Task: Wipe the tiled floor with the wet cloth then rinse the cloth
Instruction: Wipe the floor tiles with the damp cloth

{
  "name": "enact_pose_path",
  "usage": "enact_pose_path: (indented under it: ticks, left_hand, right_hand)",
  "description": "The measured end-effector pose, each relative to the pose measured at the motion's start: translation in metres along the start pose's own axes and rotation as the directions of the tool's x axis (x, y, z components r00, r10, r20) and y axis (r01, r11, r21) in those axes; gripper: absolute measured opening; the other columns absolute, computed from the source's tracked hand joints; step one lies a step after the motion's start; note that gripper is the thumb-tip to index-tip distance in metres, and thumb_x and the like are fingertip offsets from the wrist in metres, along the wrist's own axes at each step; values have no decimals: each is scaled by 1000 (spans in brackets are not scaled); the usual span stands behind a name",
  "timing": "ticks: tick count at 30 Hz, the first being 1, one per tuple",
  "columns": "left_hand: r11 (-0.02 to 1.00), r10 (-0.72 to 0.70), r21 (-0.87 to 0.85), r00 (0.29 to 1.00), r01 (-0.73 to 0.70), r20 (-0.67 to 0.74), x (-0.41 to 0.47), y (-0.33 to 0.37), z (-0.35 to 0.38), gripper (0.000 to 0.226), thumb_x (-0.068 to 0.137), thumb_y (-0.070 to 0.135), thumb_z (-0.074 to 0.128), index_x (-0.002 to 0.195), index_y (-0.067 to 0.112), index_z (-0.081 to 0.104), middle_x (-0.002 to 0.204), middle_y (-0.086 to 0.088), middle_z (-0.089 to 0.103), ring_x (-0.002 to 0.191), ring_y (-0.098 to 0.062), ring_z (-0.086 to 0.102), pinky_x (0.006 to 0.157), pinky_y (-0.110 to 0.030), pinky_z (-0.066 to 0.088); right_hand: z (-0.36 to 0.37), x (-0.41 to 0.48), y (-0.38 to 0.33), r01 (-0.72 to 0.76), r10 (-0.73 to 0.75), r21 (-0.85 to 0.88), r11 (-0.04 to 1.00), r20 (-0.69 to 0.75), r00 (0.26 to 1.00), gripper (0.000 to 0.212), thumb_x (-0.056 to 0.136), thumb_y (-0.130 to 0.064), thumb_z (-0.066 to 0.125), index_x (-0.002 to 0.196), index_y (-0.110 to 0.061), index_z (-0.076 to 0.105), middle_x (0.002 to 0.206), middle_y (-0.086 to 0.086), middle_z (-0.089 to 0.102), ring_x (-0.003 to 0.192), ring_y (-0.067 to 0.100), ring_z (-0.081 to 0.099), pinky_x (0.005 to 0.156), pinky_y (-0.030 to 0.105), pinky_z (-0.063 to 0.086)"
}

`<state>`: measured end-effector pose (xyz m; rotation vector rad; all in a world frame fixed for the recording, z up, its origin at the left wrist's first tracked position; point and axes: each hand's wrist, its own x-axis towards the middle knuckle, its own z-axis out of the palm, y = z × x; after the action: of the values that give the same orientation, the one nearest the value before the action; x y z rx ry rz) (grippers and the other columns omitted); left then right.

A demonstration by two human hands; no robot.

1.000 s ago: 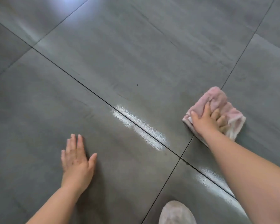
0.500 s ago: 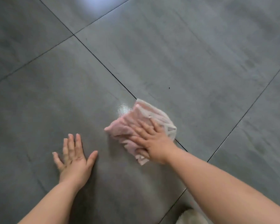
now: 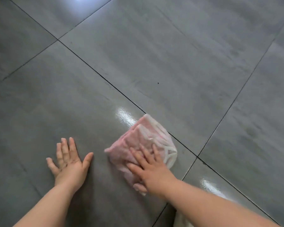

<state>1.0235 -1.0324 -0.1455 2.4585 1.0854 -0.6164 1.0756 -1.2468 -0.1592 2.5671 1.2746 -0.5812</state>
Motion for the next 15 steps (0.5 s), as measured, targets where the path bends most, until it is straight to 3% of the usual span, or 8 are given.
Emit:
enact_pose_path:
  ticks: [2, 4, 6, 8, 9, 11, 13, 15]
  left_hand:
    - [999, 19, 41, 1000, -18, -4, 0, 0, -4, 73, 90, 46, 35, 144, 17, -3, 155, -1, -12, 142, -14, -13, 114, -42, -5]
    - [993, 45, 105, 999, -45, 1, -4, 0, -11, 72, 89, 47, 37, 145, 17, 1, 156, -2, -7, 143, -16, -8, 114, -41, 1]
    - [982, 115, 150, 993, -115, 11, -13, 10, -14, 71, 88, 45, 40, 144, 19, 5, 156, -4, -4, 143, -18, -4, 114, -41, 4]
    - [963, 233, 133, 972, -236, 34, -23, 31, -11, 72, 87, 42, 46, 144, 20, 9, 156, -4, -1, 144, -19, -2, 115, -40, 5]
    - [952, 279, 111, 958, -284, 66, -27, 45, -10, 72, 87, 42, 48, 144, 21, 9, 156, -4, -1, 144, -19, -1, 115, -40, 6]
    - [933, 333, 95, 933, -346, 136, -33, 71, -4, 74, 87, 44, 46, 144, 23, 4, 156, -2, -5, 144, -18, -4, 115, -39, 6]
    - [907, 339, 187, 918, -376, 204, -34, 87, 3, 76, 88, 51, 39, 143, 25, -7, 155, -1, -12, 143, -18, -10, 116, -39, 6]
    - [866, 329, 307, 912, -395, 247, -29, 91, 7, 81, 86, 58, 34, 142, 25, -16, 153, -1, -19, 142, -18, -16, 116, -39, 6]
  right_hand:
    - [-8, -13, 15, 176, -173, -144, 974, 36, 984, 57, 55, -69, 47, 102, -44, 67, 123, -9, 63, 113, 20, 61, 102, 51, 33]
    - [-2, -35, 52, 184, -177, -136, 974, 60, 982, 64, 44, -71, 64, 102, -45, 67, 119, -12, 65, 107, 15, 64, 90, 47, 49]
    - [10, -66, 90, 7, 0, -88, 996, 79, 997, 73, 43, -65, 66, 111, -41, 60, 113, -7, 69, 106, 23, 64, 101, 44, 40]
    - [38, -110, 125, -235, 239, -50, 971, 109, 965, 85, 53, -60, 53, 133, -39, 34, 107, 1, 72, 120, 32, 48, 115, 38, 6]
    - [52, -140, 139, -346, 338, 21, 938, 173, 925, 85, 65, -59, 44, 143, -38, 17, 110, 5, 70, 132, 32, 31, 115, 34, -5]
    - [73, -200, 147, -559, 515, 168, 812, 245, 821, 64, 89, -56, 18, 146, -33, -2, 136, 10, 53, 143, 27, 5, 114, 28, -9]
    - [99, -251, 134, -704, 636, 268, 658, 303, 710, 64, 91, -58, -1, 147, -29, -2, 143, 18, 41, 126, 37, 33, 114, 27, -3]
    - [95, -263, 121, -828, 774, 343, 443, 319, 547, 71, 88, -60, 1, 147, -21, 8, 115, 37, 56, 98, 44, 55, 112, 32, 9]
